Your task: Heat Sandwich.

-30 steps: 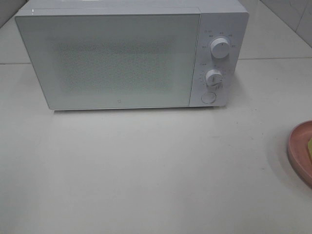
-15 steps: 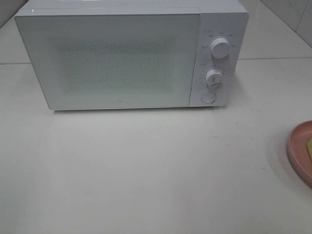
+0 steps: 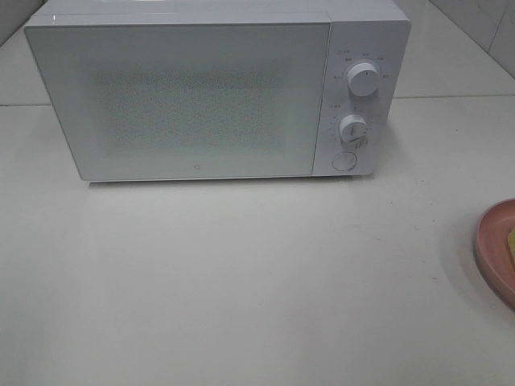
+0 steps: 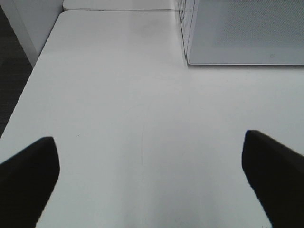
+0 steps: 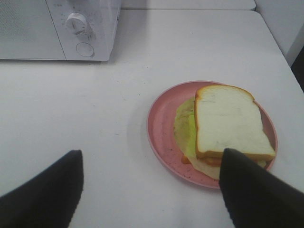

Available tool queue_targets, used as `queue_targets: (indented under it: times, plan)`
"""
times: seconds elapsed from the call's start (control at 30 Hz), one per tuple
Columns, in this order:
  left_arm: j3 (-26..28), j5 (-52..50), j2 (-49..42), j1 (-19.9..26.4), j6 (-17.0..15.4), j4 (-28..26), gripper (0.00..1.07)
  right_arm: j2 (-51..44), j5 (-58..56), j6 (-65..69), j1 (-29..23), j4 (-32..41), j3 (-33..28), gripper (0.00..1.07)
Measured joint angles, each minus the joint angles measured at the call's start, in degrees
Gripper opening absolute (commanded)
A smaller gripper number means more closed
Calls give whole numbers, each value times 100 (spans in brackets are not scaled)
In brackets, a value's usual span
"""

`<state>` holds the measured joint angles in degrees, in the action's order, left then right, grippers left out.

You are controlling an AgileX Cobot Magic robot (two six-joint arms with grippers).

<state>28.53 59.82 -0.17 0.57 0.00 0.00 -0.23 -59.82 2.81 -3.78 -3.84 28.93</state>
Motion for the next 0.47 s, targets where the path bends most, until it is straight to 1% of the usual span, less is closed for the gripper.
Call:
queue_targets:
  times: [0.47]
  plan:
    - [0,0,0,0,0,0,106,0,0,0,0,0,0,76]
